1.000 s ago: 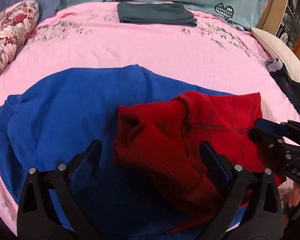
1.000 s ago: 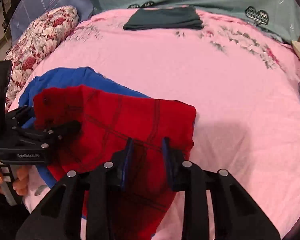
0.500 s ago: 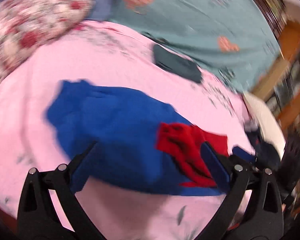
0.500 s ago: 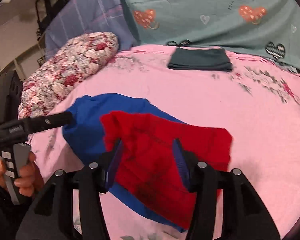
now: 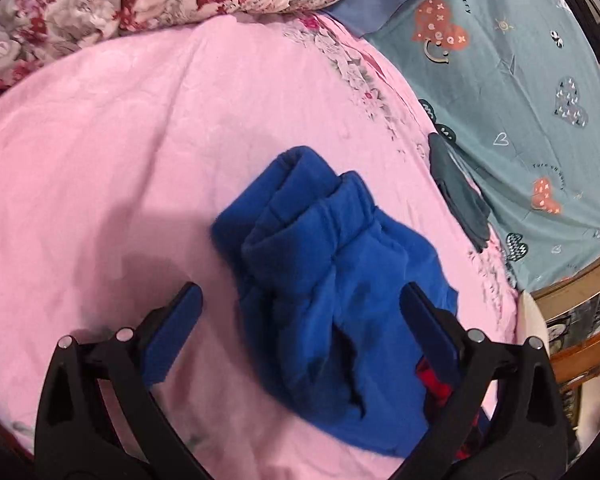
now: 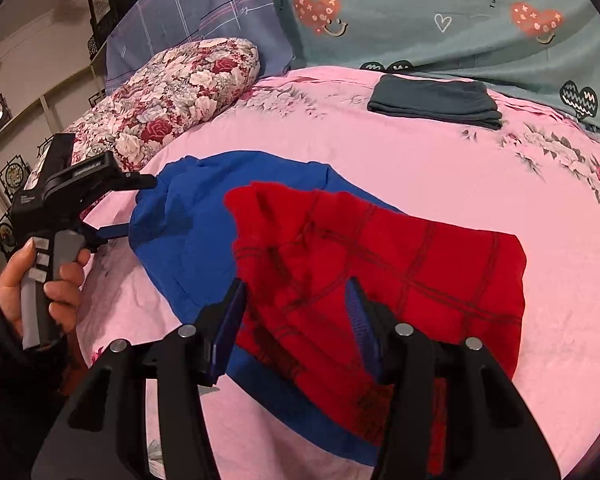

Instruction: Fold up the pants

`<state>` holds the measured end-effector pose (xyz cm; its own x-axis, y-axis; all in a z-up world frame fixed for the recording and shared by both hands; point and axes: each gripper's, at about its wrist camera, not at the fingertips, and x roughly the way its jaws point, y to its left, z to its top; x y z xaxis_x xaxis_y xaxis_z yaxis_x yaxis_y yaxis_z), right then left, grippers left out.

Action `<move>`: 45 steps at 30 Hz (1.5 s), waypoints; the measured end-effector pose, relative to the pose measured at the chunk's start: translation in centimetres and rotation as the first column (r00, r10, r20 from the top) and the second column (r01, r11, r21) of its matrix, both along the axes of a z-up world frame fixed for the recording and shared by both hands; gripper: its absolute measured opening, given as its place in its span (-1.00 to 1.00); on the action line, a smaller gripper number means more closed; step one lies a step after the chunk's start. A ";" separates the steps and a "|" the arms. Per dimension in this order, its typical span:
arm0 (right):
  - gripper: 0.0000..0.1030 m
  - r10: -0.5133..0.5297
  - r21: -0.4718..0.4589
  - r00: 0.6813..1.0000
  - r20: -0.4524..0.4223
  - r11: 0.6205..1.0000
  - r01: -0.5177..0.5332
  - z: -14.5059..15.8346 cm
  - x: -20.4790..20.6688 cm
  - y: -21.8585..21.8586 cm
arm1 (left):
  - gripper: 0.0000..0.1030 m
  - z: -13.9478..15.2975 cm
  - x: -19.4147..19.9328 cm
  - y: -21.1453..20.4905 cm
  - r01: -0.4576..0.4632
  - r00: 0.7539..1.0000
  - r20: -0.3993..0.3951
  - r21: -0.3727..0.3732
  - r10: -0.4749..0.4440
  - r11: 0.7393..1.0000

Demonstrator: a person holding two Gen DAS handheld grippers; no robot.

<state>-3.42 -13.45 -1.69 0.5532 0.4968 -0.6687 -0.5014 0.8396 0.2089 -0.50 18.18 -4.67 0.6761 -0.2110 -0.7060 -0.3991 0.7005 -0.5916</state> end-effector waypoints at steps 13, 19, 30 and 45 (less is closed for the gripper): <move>0.02 -0.027 0.073 0.998 -0.048 0.997 0.030 -0.5 0.4 -1.5 | -0.64 -1.3 1.1 1.0 -0.008 1.000 0.014 -0.108 0.009 0.994; 0.02 -0.078 0.094 0.996 -0.039 0.992 0.081 -0.1 0.2 -3.0 | -0.67 2.0 -0.1 -1.1 0.023 0.992 0.126 -0.001 -0.023 1.000; 0.02 -0.341 0.301 0.940 0.001 0.897 0.325 5.8 0.2 -14.2 | -0.68 13.2 -2.1 -18.7 0.425 0.784 0.275 0.415 -0.557 0.804; 0.48 -0.310 0.326 0.936 -0.169 0.879 0.349 4.6 0.0 -16.8 | 0.80 7.4 -6.4 -31.1 0.702 0.475 -0.027 0.614 -0.880 0.360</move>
